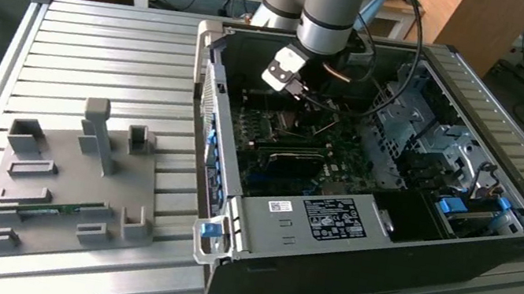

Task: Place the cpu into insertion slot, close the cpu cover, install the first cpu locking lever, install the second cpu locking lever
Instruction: 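Place the cpu into insertion slot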

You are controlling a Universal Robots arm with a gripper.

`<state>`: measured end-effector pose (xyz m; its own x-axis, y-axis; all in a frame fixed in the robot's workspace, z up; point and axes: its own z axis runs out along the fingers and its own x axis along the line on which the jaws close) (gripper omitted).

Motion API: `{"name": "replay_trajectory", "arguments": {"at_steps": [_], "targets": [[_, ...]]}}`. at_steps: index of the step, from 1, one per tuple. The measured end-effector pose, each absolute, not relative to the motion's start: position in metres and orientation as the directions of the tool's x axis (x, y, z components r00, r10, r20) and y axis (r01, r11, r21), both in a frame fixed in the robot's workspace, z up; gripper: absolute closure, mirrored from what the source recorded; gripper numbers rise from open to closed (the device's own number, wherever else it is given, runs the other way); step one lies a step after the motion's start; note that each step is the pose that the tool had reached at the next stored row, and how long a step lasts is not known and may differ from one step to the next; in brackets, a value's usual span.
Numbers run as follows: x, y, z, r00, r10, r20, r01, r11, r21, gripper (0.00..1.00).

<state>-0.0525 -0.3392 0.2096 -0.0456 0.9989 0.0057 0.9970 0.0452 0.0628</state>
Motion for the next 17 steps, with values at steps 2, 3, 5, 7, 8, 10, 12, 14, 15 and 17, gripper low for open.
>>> {"name": "replay_trajectory", "arguments": {"at_steps": [2, 3, 5, 7, 8, 10, 12, 14, 15, 17], "targets": [[-0.0525, -0.3388, 0.2089, -0.045, 0.999, 0.006, 0.997, 0.044, 0.063, 0.46], [-0.0525, -0.3388, 0.2084, -0.042, 0.999, 0.006, 0.997, 0.042, 0.063, 0.46], [-0.0525, -0.3388, 0.2076, -0.032, 0.999, 0.006, 0.998, 0.032, 0.063, 0.46], [-0.0525, -0.3388, 0.2070, -0.022, 1.000, 0.006, 0.998, 0.022, 0.063, 0.46], [-0.0525, -0.3388, 0.2066, -0.019, 1.000, 0.006, 0.998, 0.018, 0.063, 0.46], [-0.0525, -0.3388, 0.2060, -0.015, 1.000, 0.006, 0.998, 0.014, 0.063, 0.46], [-0.0525, -0.3388, 0.2047, -0.013, 1.000, 0.005, 0.998, 0.013, 0.062, 0.46], [-0.0526, -0.3388, 0.2030, -0.012, 1.000, 0.006, 0.998, 0.011, 0.062, 0.46], [-0.0526, -0.3388, 0.2027, -0.012, 1.000, 0.006, 0.998, 0.011, 0.062, 0.46], [-0.0526, -0.3388, 0.2028, -0.012, 1.000, 0.005, 0.998, 0.011, 0.061, 0.46]]}}
